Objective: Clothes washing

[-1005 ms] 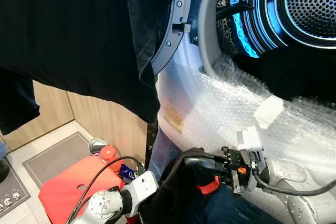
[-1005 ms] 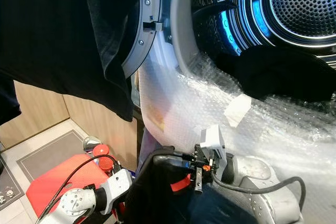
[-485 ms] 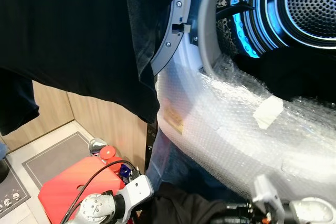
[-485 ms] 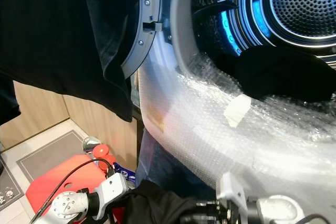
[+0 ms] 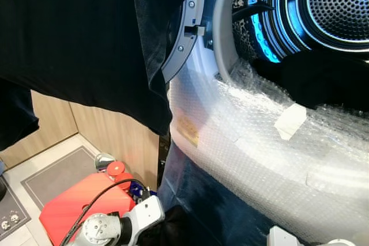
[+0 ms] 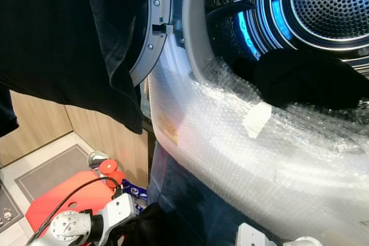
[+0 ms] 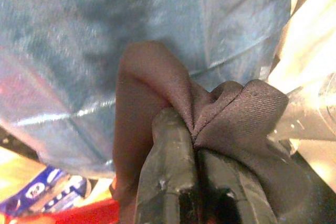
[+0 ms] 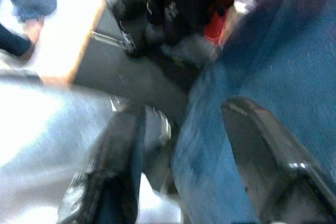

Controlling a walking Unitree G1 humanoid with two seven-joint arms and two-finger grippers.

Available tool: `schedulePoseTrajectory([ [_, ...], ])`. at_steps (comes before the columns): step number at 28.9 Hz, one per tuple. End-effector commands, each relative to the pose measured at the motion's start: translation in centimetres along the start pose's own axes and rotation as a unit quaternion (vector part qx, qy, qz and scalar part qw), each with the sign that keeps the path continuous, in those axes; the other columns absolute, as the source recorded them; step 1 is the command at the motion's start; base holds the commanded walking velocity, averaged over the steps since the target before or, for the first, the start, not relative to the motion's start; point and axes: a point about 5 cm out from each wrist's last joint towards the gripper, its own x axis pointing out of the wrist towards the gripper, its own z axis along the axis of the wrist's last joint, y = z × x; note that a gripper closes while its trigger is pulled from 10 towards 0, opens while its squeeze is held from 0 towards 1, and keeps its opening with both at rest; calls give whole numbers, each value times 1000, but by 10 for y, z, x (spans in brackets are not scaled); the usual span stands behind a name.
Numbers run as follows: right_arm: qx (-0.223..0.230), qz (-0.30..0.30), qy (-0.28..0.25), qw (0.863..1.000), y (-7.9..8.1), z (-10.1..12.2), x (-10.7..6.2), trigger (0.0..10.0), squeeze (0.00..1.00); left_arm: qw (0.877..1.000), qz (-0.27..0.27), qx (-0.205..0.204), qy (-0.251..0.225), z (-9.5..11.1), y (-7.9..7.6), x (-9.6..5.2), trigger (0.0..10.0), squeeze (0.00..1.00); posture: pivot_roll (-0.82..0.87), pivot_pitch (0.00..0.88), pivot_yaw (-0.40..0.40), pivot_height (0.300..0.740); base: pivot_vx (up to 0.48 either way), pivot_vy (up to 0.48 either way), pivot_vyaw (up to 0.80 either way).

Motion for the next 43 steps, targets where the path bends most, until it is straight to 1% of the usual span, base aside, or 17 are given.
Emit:
schedulePoseTrajectory([
  [1, -10, -18, -2, 1000, -7, 2, -7, 10000, 1000, 1000, -3, 8, -15, 9, 1, 0, 0, 0, 86, 0, -70, 740, 0, 0, 0],
  [3, -9, -19, -32, 999, -10, 11, -6, 10000, 1000, 1000, 4, 1, -23, 14, 6, 3, 0, 0, 85, 0, -71, 740, 0, 0, 0],
  [6, -17, -2, -46, 999, -9, 18, -4, 10000, 1000, 1000, 2, -3, -30, 19, 8, 8, 0, 0, 86, 0, -75, 740, 0, 0, 0],
  [7, -19, 1, -54, 998, -9, 21, -2, 10000, 0, 999, -4, -2, -36, 23, 7, 11, 0, 0, 86, 0, -75, 740, 0, 0, 0],
  [10, -19, 3, -70, 997, -10, 28, 3, 10000, 0, 999, -17, 0, -48, 31, 4, 19, 0, 0, 86, 0, -75, 740, 0, 0, 0],
  [12, -16, 19, -112, 993, -8, 42, 11, 10000, 0, 997, -31, 10, -65, 48, 1, 32, 0, 0, 86, 0, -79, 740, 0, 0, 0],
  [15, -2, 20, -155, 988, -9, 53, 11, 10000, 0, 995, -45, 21, -81, 62, -1, 39, 0, 0, 95, 0, -85, 740, 0, 0, 0],
  [16, -2, 20, -155, 988, -9, 53, 11, 10000, 0, 995, -45, 21, -81, 62, -1, 39, 0, 0, 95, 0, -85, 740, 0, 0, 0],
  [23, 37, -5, -185, 982, -11, 61, 19, 10000, 0, 991, -73, 28, -112, 91, -7, 63, 0, 0, 84, 0, -82, 740, 0, 0, 0],
  [28, 59, -9, -191, 980, -7, 60, 25, 10000, 0, 988, -77, 33, -130, 103, -8, 68, 0, 0, 78, 0, -76, 740, 0, 0, 0],
  [29, 61, -3, -179, 982, -2, 56, 29, 10000, 0, 986, -74, 34, -143, 113, -6, 71, 0, 0, 78, 0, -76, 740, 0, 0, 0],
  [31, 62, -6, -172, 983, -1, 55, 30, 10000, 0, 985, -74, 32, -152, 118, -6, 71, 0, 0, 73, 0, -75, 740, 0, 0, 0],
  [33, 88, -31, -173, 980, -2, 53, 38, 10000, 0, 979, -82, 20, -186, 135, -8, 73, 0, 0, 70, 0, -75, 740, 0, 0, 0],
  [36, 98, -29, -176, 979, -1, 52, 39, 10000, 0, 978, -83, 20, -191, 138, -9, 74, 0, 0, 70, 0, -76, 740, 0, 0, 0],
  [38, 112, -25, -182, 976, 2, 52, 42, 10000, 0, 978, -83, 24, -192, 140, -9, 75, 0, 0, 71, 0, -76, 740, 0, 0, 0],
  [41, 165, -37, -216, 962, 3, 52, 46, 10000, 0, 976, -89, 23, -200, 144, -14, 78, 0, 0, 68, 0, -79, 740, 0, 0, 0],
  [43, 180, -54, -221, 957, 2, 51, 47, 10000, 0, 976, -89, 24, -200, 145, -14, 78, 0, 0, 68, 0, -79, 740, 0, 0, 0],
])
